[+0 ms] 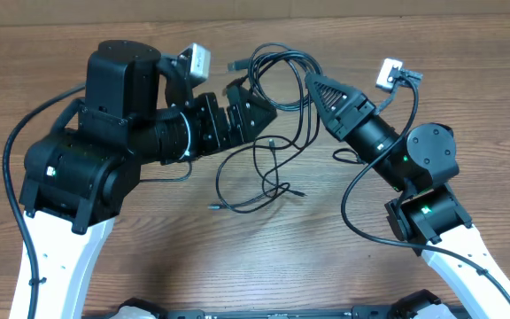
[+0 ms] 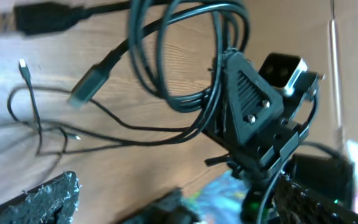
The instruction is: Untangle cables
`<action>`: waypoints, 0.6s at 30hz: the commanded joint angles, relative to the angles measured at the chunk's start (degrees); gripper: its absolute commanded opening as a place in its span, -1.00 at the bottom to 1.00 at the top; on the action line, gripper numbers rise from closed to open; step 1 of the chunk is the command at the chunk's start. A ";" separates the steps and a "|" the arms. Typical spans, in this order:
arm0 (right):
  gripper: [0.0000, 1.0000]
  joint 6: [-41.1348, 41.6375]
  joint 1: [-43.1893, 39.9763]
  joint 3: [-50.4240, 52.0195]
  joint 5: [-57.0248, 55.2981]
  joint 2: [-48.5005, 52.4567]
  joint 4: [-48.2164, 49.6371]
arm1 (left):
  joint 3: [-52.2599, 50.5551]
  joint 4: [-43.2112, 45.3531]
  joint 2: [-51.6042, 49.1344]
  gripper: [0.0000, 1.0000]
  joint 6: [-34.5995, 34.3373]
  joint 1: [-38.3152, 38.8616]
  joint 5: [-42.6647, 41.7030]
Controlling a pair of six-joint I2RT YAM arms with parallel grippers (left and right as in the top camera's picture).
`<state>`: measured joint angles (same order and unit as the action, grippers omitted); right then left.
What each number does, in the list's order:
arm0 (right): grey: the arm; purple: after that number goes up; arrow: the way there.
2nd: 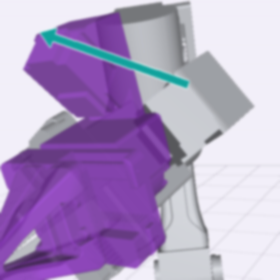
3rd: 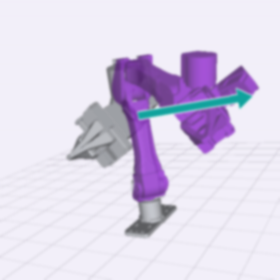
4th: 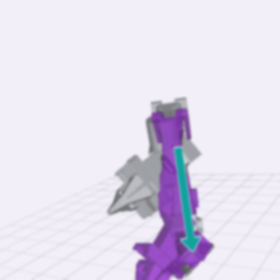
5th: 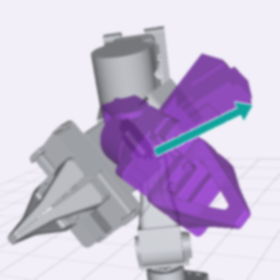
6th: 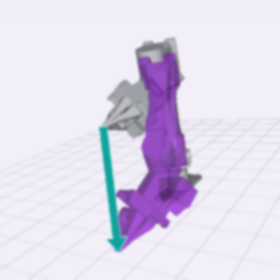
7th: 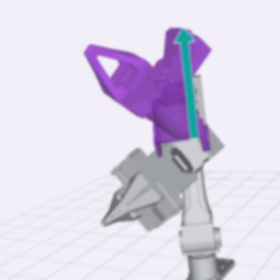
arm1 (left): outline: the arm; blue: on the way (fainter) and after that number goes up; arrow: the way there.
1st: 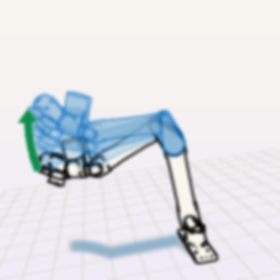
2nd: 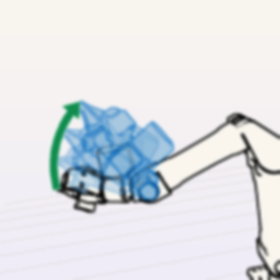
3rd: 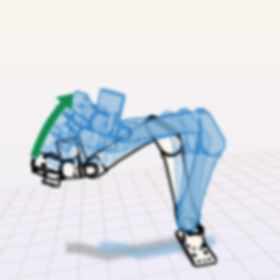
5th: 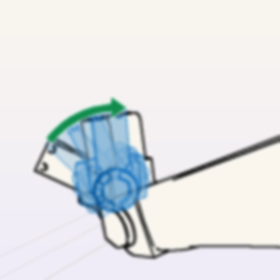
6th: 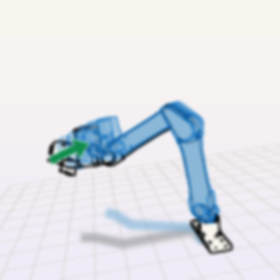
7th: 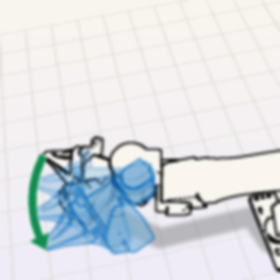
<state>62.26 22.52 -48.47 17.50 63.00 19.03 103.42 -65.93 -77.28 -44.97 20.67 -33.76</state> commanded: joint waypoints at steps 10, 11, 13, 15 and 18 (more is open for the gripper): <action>-0.93 11.54 0.28 -1.11 -0.42 -0.52 5.35 | -0.09 2.62 -3.80 0.78 -24.48 0.52 -0.76; -0.92 11.74 0.28 -1.11 0.31 -0.52 5.35 | -0.09 2.82 -4.15 0.78 -24.50 0.52 -0.76; -0.92 11.91 0.28 -1.11 0.76 -0.52 5.31 | -0.09 3.19 -4.92 0.77 -24.61 0.52 -0.81; -0.93 11.91 0.28 -1.11 0.92 -0.52 5.33 | -0.09 3.21 -5.75 0.76 -25.66 0.52 -0.79; -0.93 11.91 0.28 -1.11 1.81 -0.52 5.29 | -0.09 3.69 -6.73 0.72 -26.21 0.52 -0.81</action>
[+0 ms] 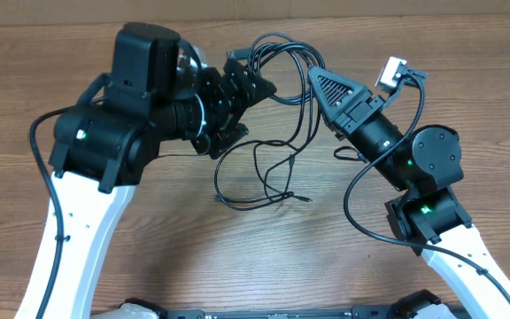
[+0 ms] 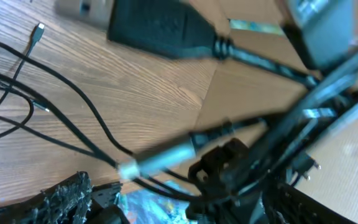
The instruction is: Untangle cables
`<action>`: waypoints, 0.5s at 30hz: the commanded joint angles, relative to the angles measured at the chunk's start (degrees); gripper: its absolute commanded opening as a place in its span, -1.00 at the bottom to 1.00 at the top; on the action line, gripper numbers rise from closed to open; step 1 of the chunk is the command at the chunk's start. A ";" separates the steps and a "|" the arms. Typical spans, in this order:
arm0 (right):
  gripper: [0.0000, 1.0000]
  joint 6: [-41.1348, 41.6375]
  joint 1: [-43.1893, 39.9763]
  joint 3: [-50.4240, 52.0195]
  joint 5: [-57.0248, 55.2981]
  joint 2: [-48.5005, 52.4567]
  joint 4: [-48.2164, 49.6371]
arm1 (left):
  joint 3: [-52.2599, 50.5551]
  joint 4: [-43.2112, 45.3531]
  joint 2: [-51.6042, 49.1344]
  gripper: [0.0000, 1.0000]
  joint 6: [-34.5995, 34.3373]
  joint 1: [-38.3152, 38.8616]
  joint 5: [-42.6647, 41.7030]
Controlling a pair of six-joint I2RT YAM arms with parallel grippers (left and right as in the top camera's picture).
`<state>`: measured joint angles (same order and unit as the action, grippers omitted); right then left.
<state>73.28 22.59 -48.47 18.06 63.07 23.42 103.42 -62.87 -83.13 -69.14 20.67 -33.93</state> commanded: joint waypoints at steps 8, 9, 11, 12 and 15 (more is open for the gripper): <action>-0.92 0.83 0.22 -1.11 1.05 -0.59 -0.15 | -0.09 2.25 -1.88 0.57 -1.99 0.57 -3.19; -0.93 0.59 0.22 -1.11 0.83 -0.59 -0.15 | -0.09 2.14 -1.88 0.52 -1.75 0.70 -3.19; -0.92 0.39 0.20 -1.11 -0.11 -0.59 -0.17 | -0.09 1.64 -1.88 0.45 0.35 0.85 -3.19; -0.92 0.39 0.20 -1.11 -0.70 -0.59 -0.15 | -0.09 1.29 -1.88 0.48 1.55 0.85 -3.17; -0.92 -0.09 0.20 -1.11 -3.50 -0.59 -0.15 | -0.09 -0.11 -1.81 0.89 2.08 1.25 -3.19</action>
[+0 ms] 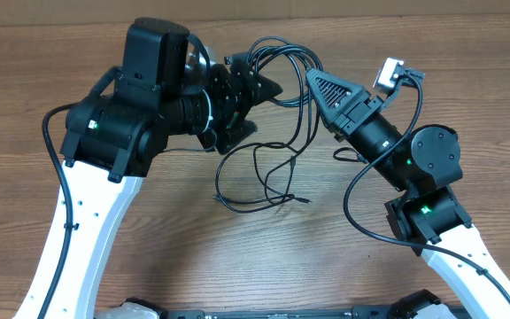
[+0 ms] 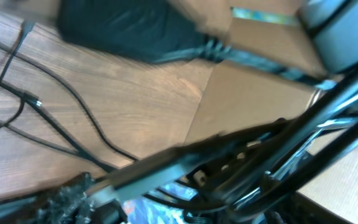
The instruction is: Untangle cables
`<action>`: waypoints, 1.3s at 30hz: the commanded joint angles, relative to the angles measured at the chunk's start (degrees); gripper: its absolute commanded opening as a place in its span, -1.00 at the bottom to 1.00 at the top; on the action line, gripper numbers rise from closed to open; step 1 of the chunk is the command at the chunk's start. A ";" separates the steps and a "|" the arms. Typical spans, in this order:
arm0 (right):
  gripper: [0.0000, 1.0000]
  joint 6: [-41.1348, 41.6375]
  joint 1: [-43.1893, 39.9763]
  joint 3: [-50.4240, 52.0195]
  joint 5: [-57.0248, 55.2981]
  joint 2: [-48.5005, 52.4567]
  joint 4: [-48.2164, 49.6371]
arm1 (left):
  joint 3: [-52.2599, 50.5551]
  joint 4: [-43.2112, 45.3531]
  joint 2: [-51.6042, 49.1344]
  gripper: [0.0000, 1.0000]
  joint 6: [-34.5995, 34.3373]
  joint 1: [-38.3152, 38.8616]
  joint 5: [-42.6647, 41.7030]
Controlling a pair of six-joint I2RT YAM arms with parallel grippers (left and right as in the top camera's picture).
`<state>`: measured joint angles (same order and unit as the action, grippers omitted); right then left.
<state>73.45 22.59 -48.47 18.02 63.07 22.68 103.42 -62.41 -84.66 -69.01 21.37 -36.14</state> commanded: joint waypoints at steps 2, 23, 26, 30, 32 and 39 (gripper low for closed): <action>-0.92 -0.37 0.20 -1.11 -5.70 -0.59 0.61 | -0.09 -0.63 -0.22 1.00 1.53 0.94 -0.90; -0.93 1.77 0.22 -1.11 -7.23 -0.59 0.57 | -0.09 7.87 -0.37 0.01 -16.98 6.16 12.81; -0.92 1.77 0.28 -1.11 -6.80 -0.59 0.57 | -0.09 8.46 -0.42 0.08 -17.00 6.40 12.87; -0.92 1.75 1.07 -1.11 -6.38 -0.59 0.55 | -0.09 8.85 -0.81 0.07 -17.84 6.84 13.44; -0.93 1.75 1.62 -1.11 -6.36 -0.59 0.35 | -0.09 8.98 -1.16 0.02 -18.03 6.91 13.44; -0.92 1.75 2.54 -1.11 -6.32 -0.57 -2.45 | -0.09 9.70 -1.81 -0.17 -18.47 7.19 13.46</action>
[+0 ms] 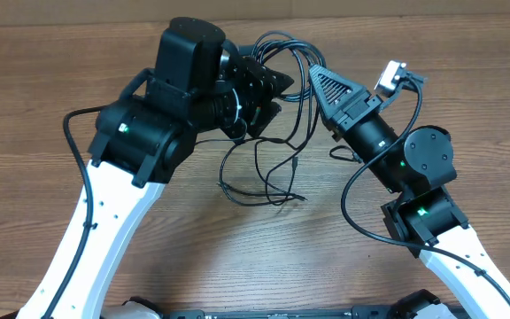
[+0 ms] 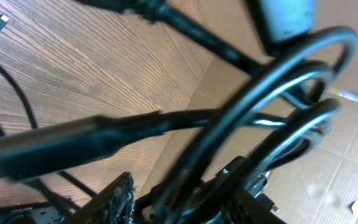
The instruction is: Untangle cables
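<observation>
A thick black cable (image 1: pixel 282 44) hangs in loops above the table's far middle. My right gripper (image 1: pixel 315 78) is shut on those loops from the right. From the left, my left gripper (image 1: pixel 277 89) is pushed in among them and stands open. In the left wrist view the thick cable strands (image 2: pixel 272 81) cross between the fingers (image 2: pixel 120 193), and a blurred plug end (image 2: pixel 48 146) lies across the front. A thin black cable (image 1: pixel 264 177) sprawls on the wood below, trailing up into the thick loops.
The wooden table (image 1: pixel 42 71) runs to a cardboard wall (image 1: pixel 467 7) along the far edge. The right arm's own lead (image 1: pixel 361 199) curls beside its base. The big left arm body (image 1: pixel 149 133) hides the table left of the cables.
My left arm has shifted right and forward, so its open gripper is now deeper among the thick loops, close against the right gripper. The right arm and thin cable look unchanged.
The right gripper held the thick loops aloft throughout. My left gripper first sat lower left of the loops, beside the thin cable. It then stood higher, near the plug ends. Each later moment shows it further right, and now strands run between its fingers.
</observation>
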`<action>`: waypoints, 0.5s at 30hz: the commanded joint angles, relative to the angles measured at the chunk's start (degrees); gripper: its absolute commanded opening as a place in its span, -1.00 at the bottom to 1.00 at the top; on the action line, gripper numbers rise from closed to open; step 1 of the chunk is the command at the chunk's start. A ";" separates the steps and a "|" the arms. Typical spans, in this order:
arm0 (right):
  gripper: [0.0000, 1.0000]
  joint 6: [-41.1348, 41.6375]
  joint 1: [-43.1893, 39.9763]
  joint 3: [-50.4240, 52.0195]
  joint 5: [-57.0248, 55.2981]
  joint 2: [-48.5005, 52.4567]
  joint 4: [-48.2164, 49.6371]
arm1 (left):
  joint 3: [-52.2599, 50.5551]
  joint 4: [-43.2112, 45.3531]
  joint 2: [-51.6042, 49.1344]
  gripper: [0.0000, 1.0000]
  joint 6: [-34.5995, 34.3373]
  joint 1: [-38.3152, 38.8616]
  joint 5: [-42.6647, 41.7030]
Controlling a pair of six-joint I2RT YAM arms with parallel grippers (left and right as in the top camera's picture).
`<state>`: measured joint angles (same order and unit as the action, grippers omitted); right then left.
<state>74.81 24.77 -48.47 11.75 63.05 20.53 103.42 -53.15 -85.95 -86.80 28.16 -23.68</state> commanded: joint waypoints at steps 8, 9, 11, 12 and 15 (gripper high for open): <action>-0.92 0.42 0.35 -1.11 0.52 -0.57 -0.74 | -0.09 0.52 -0.55 -0.42 0.59 0.37 2.82; -0.93 0.42 0.35 -1.11 0.57 -0.57 -0.72 | -0.09 0.52 -0.55 -0.51 0.66 0.37 3.10; -0.92 0.44 0.35 -1.11 1.09 -0.57 -0.66 | -0.09 0.52 -0.57 -0.75 0.66 0.37 3.37; -0.93 0.42 0.35 -1.11 1.38 -0.57 -0.66 | -0.09 0.52 -0.57 -0.84 0.74 0.37 3.52; -0.93 0.42 0.35 -1.11 1.88 -0.57 -0.70 | -0.09 0.59 -0.57 -0.91 3.45 0.37 4.83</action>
<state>75.02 24.80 -48.47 11.90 63.07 19.35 103.42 -52.90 -86.28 -86.15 28.16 -21.32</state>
